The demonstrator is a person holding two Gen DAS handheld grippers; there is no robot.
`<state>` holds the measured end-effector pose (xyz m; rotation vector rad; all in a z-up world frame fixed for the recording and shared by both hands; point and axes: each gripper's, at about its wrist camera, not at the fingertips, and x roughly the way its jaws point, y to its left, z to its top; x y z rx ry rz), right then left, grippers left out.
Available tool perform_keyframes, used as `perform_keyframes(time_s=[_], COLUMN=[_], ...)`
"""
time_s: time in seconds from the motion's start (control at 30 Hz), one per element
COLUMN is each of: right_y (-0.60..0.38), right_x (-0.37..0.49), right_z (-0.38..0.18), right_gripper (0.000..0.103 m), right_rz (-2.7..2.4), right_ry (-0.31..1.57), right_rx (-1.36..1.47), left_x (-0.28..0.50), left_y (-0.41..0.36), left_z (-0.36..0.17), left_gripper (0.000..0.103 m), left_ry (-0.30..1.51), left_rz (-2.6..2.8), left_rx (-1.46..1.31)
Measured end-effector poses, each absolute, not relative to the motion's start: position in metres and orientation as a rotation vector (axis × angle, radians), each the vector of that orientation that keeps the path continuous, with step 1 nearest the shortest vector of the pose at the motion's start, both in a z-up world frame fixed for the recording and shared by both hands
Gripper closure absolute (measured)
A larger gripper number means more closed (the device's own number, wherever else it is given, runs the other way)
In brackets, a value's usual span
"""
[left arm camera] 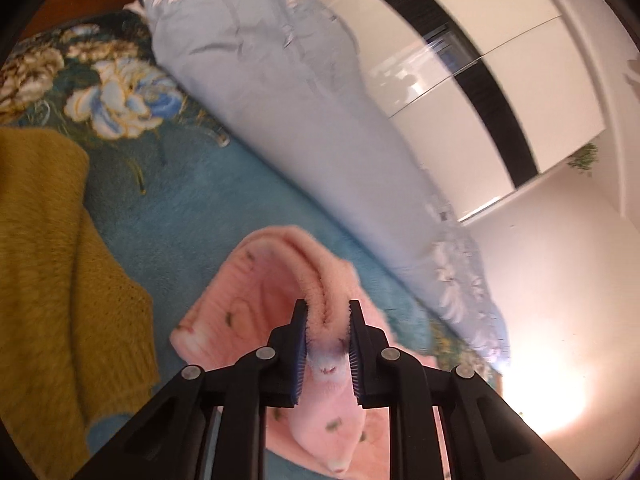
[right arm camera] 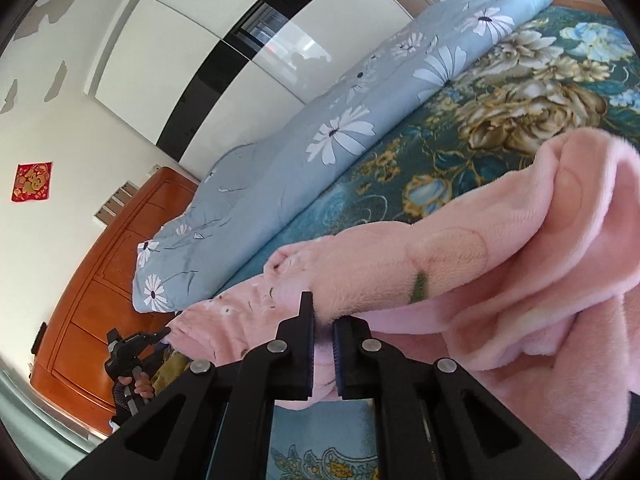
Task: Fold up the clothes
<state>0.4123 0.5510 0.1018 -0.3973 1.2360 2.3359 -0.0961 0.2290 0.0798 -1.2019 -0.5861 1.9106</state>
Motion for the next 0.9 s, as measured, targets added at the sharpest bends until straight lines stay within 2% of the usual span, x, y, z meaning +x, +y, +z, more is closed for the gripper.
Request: perform_keyframes(time_s=[0.17, 0.4, 0.57, 0.7, 0.77, 0.9], right_y=[0.529, 0.488, 0.493, 0.542, 0.573, 0.612], right_x=[0.456, 0.540, 0.537, 0.484, 0.450, 0.398], right_z=[0.148, 0.230, 0.281, 0.264, 0.234, 0.161], right_gripper=[0.095, 0.095, 0.095, 0.095, 0.095, 0.095], right_rz=[2.399, 2.499, 2.519, 2.424, 2.360, 2.220], right_ry=[1.135, 0.928, 0.730, 0.784, 0.860, 0.941], right_rx=[-0.290, -0.066, -0.046, -0.206, -0.317, -0.511], left_x=[-0.048, 0.032, 0.033, -0.015, -0.052, -0.074], left_y=[0.169, 0.062, 0.054, 0.091, 0.116, 0.157], left_z=[0.146, 0.205, 0.249, 0.233, 0.200, 0.121], left_gripper=[0.084, 0.084, 0.084, 0.084, 0.085, 0.087], left_ry=[-0.637, -0.693, -0.619, -0.568, -0.595, -0.577], left_rz=[1.875, 1.847, 1.945, 2.102, 2.088, 2.007], left_rx=[-0.998, -0.762, -0.673, -0.736, -0.861, -1.070])
